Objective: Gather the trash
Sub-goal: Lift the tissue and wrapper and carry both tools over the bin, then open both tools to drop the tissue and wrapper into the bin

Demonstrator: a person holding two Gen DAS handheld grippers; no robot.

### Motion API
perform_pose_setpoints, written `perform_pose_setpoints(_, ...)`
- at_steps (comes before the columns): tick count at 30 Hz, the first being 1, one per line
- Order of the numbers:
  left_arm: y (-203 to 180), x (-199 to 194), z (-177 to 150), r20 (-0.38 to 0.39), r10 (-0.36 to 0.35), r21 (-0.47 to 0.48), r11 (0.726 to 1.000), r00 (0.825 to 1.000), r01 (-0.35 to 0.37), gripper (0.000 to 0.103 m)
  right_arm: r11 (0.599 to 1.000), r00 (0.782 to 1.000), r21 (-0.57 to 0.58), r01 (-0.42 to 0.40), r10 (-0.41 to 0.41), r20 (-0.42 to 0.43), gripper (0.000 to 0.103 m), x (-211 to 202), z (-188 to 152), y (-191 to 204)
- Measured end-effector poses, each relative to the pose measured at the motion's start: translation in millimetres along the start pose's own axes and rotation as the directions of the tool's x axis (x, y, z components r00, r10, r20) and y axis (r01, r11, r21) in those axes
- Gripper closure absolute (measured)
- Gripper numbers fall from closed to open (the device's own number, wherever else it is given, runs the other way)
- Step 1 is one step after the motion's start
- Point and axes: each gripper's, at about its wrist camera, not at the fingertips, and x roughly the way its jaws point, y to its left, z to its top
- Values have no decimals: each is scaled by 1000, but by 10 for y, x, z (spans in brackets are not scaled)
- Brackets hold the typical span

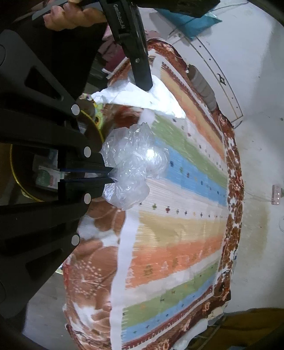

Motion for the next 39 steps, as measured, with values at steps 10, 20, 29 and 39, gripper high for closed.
perform_pose_setpoints(10, -42, 116, -385, -88, -16, -20, 1000, 996, 14, 100, 1000, 997, -27, -5, 3, -79, 100, 32, -381, 64)
perform_pose_setpoints(20, -18, 283, -628, -179, 4, -67, 998, 984, -16, 100, 1000, 982, -24, 5, -9, -188, 100, 239, -625, 157)
perform_pose_setpoints(29, 66, 561, -781, -304, 46, -115, 990, 951, -85, 100, 1000, 953, 17, 7, -2, -303, 100, 545, -763, 149)
perform_pose_setpoints(39, 214, 936, -849, -424, 88, -168, 970, 901, -173, 100, 997, 913, 76, 27, 7, -408, 100, 891, -815, 6)
